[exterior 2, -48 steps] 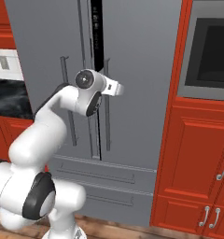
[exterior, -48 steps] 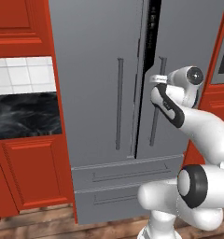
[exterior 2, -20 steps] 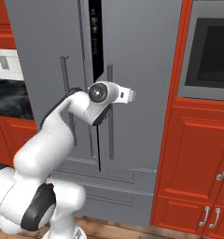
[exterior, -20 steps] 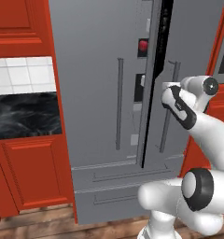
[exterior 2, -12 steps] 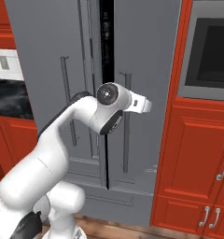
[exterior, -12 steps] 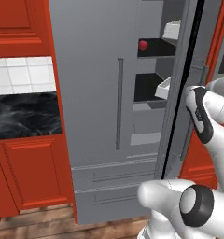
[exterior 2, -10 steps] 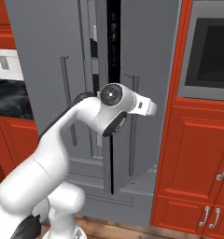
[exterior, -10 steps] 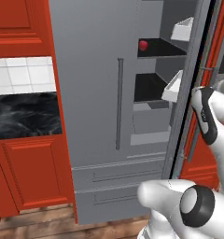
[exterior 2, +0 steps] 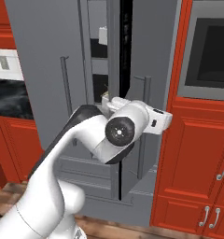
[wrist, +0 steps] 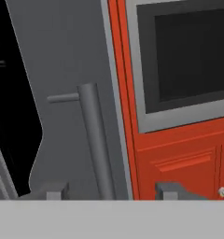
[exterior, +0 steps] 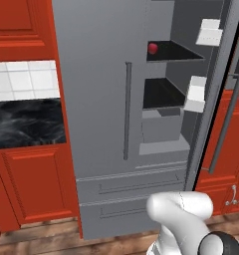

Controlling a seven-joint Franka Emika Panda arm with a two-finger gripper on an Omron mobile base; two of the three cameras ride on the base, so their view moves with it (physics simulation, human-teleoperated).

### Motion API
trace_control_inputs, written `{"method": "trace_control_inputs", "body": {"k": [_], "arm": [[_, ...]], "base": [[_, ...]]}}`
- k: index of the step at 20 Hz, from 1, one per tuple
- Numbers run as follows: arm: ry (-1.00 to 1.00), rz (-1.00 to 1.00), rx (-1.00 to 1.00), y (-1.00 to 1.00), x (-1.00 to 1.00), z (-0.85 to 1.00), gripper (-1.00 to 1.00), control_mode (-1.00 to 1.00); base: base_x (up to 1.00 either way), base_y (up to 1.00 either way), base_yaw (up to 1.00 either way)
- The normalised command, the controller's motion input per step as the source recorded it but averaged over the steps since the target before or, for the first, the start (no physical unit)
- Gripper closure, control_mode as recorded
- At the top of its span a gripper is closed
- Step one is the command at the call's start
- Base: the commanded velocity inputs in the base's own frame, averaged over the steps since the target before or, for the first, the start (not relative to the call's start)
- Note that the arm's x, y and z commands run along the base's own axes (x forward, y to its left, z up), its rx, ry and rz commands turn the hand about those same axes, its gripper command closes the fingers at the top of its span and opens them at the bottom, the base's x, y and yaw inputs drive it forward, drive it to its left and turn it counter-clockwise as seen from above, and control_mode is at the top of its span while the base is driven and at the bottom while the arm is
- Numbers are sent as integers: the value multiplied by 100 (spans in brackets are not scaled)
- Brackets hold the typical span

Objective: Retrieve the apple and banana from the fridge and place them into the bowl on the dining table.

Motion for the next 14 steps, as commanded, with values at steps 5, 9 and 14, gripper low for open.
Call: {"method": "trace_control_inputs", "body": {"k": [5, 9, 14], "arm": [[-18, 9, -9, 27, -84, 58, -100, -100], [11, 16, -30, 83, -15, 34, -100, -100], [25, 2, -38, 100, 3, 3, -100, -100]], "base": [[0, 0, 0], [0, 0, 0], [0, 0, 0]]}}
